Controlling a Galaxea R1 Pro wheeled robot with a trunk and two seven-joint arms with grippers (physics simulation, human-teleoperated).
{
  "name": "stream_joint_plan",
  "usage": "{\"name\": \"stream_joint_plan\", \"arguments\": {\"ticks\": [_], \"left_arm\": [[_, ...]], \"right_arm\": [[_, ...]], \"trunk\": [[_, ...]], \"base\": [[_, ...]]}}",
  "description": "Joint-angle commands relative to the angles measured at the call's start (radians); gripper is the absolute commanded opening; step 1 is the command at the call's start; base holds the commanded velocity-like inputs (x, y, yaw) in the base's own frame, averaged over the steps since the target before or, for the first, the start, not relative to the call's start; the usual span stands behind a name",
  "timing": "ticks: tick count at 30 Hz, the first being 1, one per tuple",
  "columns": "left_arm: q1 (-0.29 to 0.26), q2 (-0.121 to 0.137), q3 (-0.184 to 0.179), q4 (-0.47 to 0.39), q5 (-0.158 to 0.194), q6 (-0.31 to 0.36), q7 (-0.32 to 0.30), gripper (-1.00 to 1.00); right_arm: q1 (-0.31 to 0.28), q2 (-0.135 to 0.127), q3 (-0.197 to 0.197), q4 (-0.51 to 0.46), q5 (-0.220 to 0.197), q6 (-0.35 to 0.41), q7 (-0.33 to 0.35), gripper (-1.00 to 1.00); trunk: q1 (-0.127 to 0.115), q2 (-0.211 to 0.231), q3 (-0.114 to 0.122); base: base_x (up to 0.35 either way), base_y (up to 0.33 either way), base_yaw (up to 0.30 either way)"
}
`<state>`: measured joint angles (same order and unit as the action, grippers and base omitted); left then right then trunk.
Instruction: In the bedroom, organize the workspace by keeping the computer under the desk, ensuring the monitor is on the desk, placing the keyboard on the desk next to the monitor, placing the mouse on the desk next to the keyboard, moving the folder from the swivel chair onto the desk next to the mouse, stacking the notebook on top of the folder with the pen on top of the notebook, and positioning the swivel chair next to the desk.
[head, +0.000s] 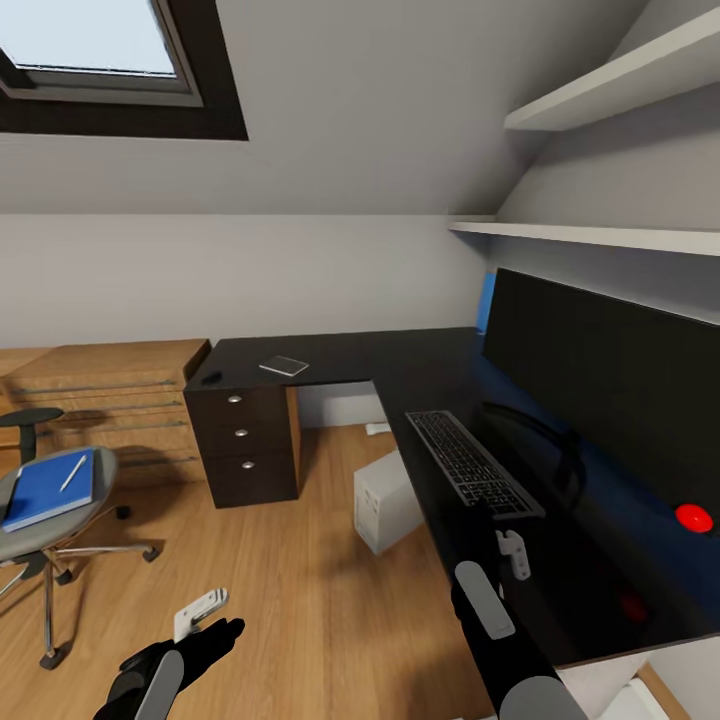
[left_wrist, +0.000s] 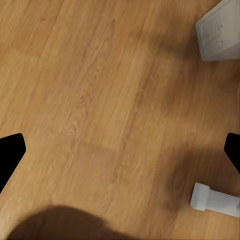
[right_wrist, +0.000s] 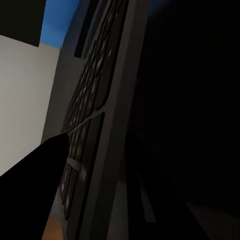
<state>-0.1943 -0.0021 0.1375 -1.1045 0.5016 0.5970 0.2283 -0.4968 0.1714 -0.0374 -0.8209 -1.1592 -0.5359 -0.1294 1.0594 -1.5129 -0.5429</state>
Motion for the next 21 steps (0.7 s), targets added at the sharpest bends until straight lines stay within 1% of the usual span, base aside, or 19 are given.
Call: {"name": "stream_joint_plan", "arguments": {"ticks": [1, 10, 15, 21], "left_arm": [[-0.001, 0.0, 0.001, -0.002, 0.011, 0.005, 0.008, 1.0], [-0.001, 0.001, 0.001, -0.002, 0.011, 0.007, 0.008, 1.0], [-0.001, -0.001, 0.001, -0.002, 0.011, 0.006, 0.009, 1.0], [-0.001, -0.001, 0.001, 0.0, 0.011, 0.007, 0.008, 1.0]], "right_arm": [[0.0, 0.0, -0.002, 0.003, -0.04, -0.008, -0.017, -1.0], [0.0, -0.001, -0.006, 0.002, -0.039, -0.011, -0.017, -1.0], [0.0, -0.002, -0.013, 0.003, -0.039, -0.011, -0.017, -1.0], [0.0, -0.002, -0.013, 0.003, -0.039, -0.011, -0.018, -1.0]], "trunk": [[0.0, 0.0, -0.001], [0.0, 0.0, -0.001], [0.0, 0.0, -0.001], [0.0, 0.0, -0.001]], "base": [[0.071, 0.0, 0.0], [0.014, 0.0, 0.0], [0.095, -0.08, 0.0], [0.018, -0.016, 0.0]]}}
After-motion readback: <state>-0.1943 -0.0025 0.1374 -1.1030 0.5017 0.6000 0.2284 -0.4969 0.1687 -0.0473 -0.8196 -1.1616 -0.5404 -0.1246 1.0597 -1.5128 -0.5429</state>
